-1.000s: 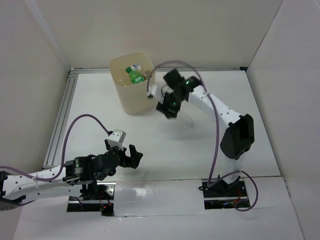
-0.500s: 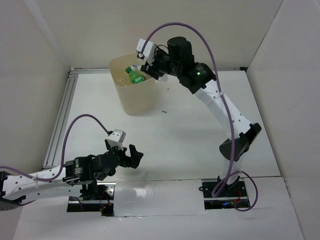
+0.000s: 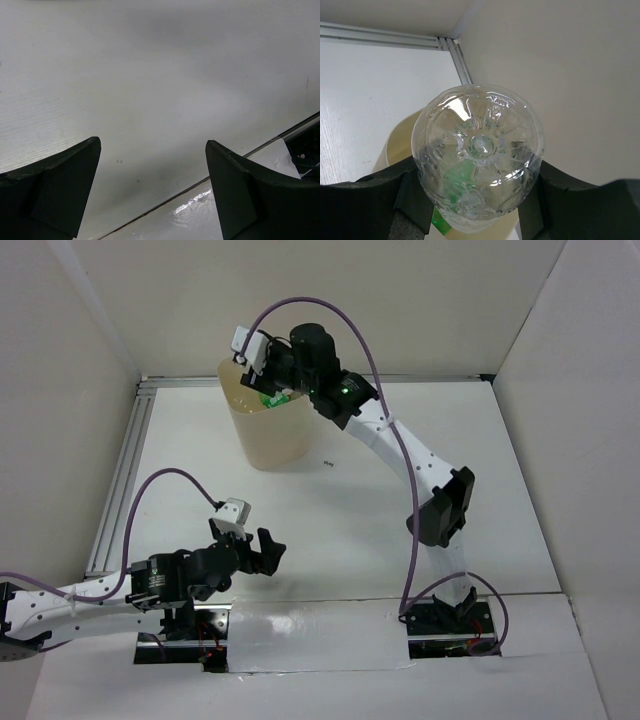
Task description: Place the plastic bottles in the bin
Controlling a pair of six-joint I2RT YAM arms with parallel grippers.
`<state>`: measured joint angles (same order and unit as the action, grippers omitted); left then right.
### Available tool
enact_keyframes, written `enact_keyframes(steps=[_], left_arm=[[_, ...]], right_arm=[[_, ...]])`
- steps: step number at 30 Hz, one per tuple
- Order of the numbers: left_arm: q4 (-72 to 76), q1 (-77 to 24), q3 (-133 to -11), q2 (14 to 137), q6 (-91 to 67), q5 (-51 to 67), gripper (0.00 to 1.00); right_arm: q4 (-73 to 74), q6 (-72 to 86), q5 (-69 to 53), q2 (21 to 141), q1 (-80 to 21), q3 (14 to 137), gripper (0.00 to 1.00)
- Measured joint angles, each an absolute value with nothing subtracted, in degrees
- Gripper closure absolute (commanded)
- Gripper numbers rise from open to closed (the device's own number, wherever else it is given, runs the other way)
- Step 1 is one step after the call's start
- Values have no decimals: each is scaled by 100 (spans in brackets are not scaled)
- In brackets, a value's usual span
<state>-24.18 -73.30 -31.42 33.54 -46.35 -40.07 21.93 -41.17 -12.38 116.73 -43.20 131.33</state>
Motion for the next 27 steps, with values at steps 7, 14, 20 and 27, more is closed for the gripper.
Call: enact_keyframes(steps=[7,14,20,27], left_arm=[[-2403,-7330,-3186,3459,-4641,-4073,1],[-2206,-7330,-3315,3612,-4447,-4125,1],[-1861,-7212,-3503,4069,-4143,-3988,1],[-1415,-6949,-3946,4886,-3710,-3481,1]], right_arm=[[2272,-3935,-1308,12414,-4136,13511,0],[2818,-3153,-1315,12368,-3500,13627,0],[3205,-2484,-1406,10512,-2464,11528,0],[3389,-2134,-1868,8530,-1000,9432,0]])
